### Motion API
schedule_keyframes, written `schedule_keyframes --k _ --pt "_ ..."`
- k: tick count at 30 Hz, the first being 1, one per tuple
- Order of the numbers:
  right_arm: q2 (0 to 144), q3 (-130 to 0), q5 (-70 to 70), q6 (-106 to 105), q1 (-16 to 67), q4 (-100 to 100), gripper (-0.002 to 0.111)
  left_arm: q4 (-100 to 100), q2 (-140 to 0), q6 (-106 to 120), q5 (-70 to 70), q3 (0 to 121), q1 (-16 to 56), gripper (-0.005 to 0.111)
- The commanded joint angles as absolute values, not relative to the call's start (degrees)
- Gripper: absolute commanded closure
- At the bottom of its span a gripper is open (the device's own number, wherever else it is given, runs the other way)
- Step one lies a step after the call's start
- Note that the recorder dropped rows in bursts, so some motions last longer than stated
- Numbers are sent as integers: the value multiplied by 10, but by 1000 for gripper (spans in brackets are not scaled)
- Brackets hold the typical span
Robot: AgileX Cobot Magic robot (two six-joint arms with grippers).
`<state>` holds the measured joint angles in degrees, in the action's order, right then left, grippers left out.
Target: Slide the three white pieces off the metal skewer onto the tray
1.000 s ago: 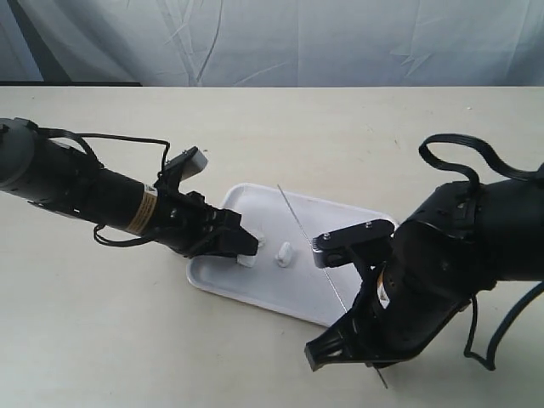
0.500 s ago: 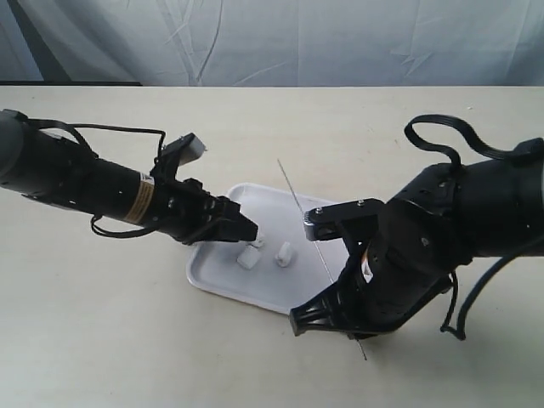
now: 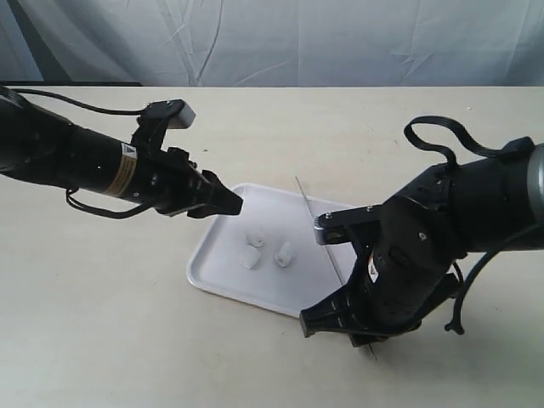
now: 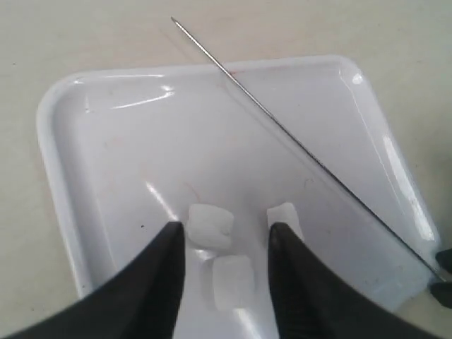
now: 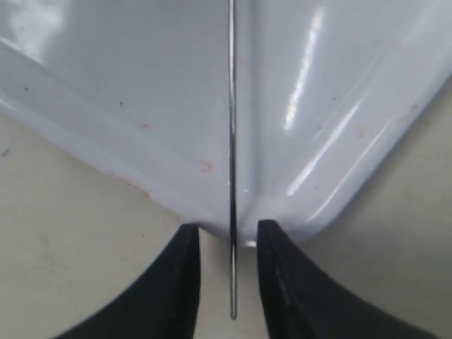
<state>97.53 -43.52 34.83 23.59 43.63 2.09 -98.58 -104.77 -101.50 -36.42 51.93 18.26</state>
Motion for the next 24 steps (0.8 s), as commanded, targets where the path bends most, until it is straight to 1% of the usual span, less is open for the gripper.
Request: schedule_keyframes --k 1,5,8,14,17,20,24 --pt "928 -444 383 230 433 21 79 -999 -1013 -1013 -366 522 176 68" --pt "861 -485 410 230 433 3 79 -987 -967 -1026 -378 522 161 68" --pt "811 -529 375 230 433 0 79 -959 -918 -1053 -414 522 147 68" --pt "726 -575 293 230 433 -39 79 -985 -782 -1025 -606 522 106 68" --pt "666 -575 255 229 434 -87 79 -986 -691 -989 -663 522 83 68" --pt "608 -575 234 229 434 -139 79 -989 -570 -977 -625 522 50 68" --pt "547 -571 190 239 434 -225 79 -991 -438 -954 -480 520 18 68"
